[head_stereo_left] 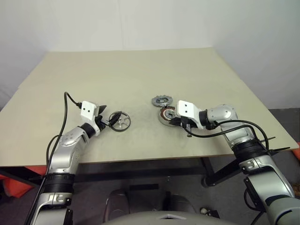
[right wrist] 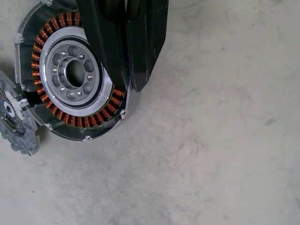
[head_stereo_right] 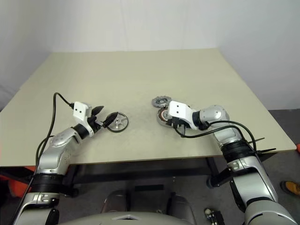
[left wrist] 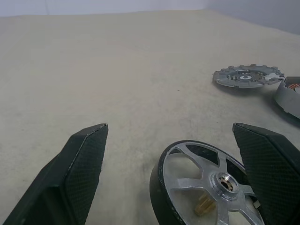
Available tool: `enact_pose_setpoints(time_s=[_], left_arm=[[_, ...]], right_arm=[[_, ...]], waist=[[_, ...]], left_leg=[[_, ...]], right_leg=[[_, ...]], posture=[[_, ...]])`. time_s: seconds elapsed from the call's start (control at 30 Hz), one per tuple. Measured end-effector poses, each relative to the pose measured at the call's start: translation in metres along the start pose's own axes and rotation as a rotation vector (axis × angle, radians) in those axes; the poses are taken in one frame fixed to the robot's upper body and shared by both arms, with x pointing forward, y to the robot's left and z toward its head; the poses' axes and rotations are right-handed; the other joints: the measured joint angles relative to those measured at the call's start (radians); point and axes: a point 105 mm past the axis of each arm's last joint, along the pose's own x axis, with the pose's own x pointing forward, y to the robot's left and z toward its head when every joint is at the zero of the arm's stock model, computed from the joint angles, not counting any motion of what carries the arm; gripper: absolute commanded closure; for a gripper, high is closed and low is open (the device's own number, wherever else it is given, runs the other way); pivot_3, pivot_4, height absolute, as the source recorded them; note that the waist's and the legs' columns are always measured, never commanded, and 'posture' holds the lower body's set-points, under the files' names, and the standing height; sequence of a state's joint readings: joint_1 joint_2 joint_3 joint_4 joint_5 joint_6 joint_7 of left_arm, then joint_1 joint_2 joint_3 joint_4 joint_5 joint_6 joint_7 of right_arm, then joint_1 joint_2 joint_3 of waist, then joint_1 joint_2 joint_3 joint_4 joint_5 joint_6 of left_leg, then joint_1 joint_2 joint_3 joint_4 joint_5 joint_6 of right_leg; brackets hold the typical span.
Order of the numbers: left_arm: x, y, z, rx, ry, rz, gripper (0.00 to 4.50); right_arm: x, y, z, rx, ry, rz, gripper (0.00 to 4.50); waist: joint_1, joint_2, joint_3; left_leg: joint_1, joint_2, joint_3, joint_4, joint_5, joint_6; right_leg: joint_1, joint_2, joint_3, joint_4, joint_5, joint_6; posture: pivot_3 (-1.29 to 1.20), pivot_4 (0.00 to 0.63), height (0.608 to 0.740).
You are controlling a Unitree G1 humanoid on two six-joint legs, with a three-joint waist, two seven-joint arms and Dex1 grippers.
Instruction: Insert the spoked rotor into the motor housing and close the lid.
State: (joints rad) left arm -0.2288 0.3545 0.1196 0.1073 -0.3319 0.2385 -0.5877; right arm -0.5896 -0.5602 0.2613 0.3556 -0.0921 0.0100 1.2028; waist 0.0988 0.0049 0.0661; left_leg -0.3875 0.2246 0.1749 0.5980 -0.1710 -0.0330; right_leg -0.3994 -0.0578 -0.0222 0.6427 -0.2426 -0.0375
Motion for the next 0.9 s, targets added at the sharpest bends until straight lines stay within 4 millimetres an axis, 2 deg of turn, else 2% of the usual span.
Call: enact_pose_setpoints(time_s=[0.03,0.07,0.17,0.23,0.43,0.5,0.57,0.63,0.7,0.77,0.9], left_arm=[[0.0,0.0,0.0,0.0,0.0,0.0,0.0],[0.0,0.0,0.0,0.0,0.0,0.0,0.0],[0.0,0.0,0.0,0.0,0.0,0.002,0.0],[0.0,0.0,0.0,0.0,0.0,0.002,0.0],[0.0,0.001,0.0,0.0,0.0,0.002,0.0],[-0.001,0.001,0.0,-0.001,0.001,0.002,0.0],[0.0,0.0,0.0,-0.002,0.0,-0.006,0.0],[0.0,-0.001,0.0,-0.002,0.001,-0.011,0.0],[-0.001,0.0,0.0,-0.001,0.002,-0.011,0.0],[-0.001,0.0,0.0,0.001,0.003,-0.013,0.0],[-0.001,0.0,0.0,-0.001,0.005,-0.015,0.0]], right_arm=[[0.0,0.001,0.0,0.004,0.001,0.008,4.09],[0.001,0.003,0.0,0.008,0.0,0.021,3.93],[0.003,0.007,0.002,0.013,-0.016,0.034,2.89],[0.003,0.007,0.005,0.011,-0.026,0.031,2.89],[-0.006,-0.001,0.031,0.039,-0.141,-0.001,2.89],[-0.01,-0.011,0.038,0.067,-0.182,-0.055,2.89],[-0.015,-0.031,0.039,0.102,-0.199,-0.159,2.89],[-0.025,-0.052,0.028,0.179,-0.191,-0.288,2.89],[-0.034,-0.064,0.011,0.269,-0.174,-0.376,2.89],[-0.041,-0.068,-0.008,0.342,-0.146,-0.426,2.89],[-0.059,-0.063,-0.035,0.422,-0.093,-0.431,2.89]], waist=[[0.0,0.0,0.0],[0.0,0.0,0.0],[0.0,0.0,0.0],[0.0,0.0,0.0],[0.001,0.0,0.0],[0.0,0.0,0.0],[0.0,0.0,0.0],[0.0,0.0,0.0],[0.004,0.0,0.0],[0.005,0.0,0.0],[0.004,0.0,0.0]], left_leg=[[0.0,0.0,0.0,0.0,0.0,0.0],[0.001,0.0,0.0,0.0,0.0,0.0],[0.002,0.0,0.0,0.0,0.0,0.0],[0.002,0.0,0.0,0.0,0.0,0.0],[0.004,0.0,0.0,0.0,0.0,0.0],[0.004,0.0,0.0,0.0,0.0,0.0],[0.005,0.0,0.0,0.0,0.0,-0.001],[0.006,0.0,0.0,0.0,0.0,-0.001],[0.006,-0.001,0.0,0.0,0.0,-0.001],[0.005,-0.001,0.0,-0.001,0.0,-0.001],[0.005,-0.001,0.0,-0.001,0.0,-0.001]], right_leg=[[0.0,0.0,0.0,0.0,0.0,0.0],[0.001,0.0,0.0,0.0,0.0,0.0],[0.002,0.0,0.0,0.0,0.0,0.0],[0.002,0.0,0.0,0.0,0.0,0.0],[0.004,0.0,0.0,0.0,0.0,0.0],[0.005,0.0,0.0,0.0,0.0,0.0],[0.005,0.0,0.0,0.0,0.0,0.0],[0.006,0.0,0.0,0.0,0.0,0.0],[0.006,-0.001,0.0,-0.001,0.0,0.0],[0.007,-0.001,0.0,-0.002,0.0,0.0],[0.006,-0.001,0.0,-0.002,0.0,0.0]], posture=[[0.0,0.0,0.74],[0.0,0.0,0.74],[0.0,0.0,0.74],[0.0,0.0,0.74],[0.0,0.0,0.74],[0.0,0.0,0.74],[0.0,0.0,0.74],[0.0,0.0,0.74],[0.0,0.0,0.74],[0.0,0.0,0.74],[0.0,0.0,0.74]])
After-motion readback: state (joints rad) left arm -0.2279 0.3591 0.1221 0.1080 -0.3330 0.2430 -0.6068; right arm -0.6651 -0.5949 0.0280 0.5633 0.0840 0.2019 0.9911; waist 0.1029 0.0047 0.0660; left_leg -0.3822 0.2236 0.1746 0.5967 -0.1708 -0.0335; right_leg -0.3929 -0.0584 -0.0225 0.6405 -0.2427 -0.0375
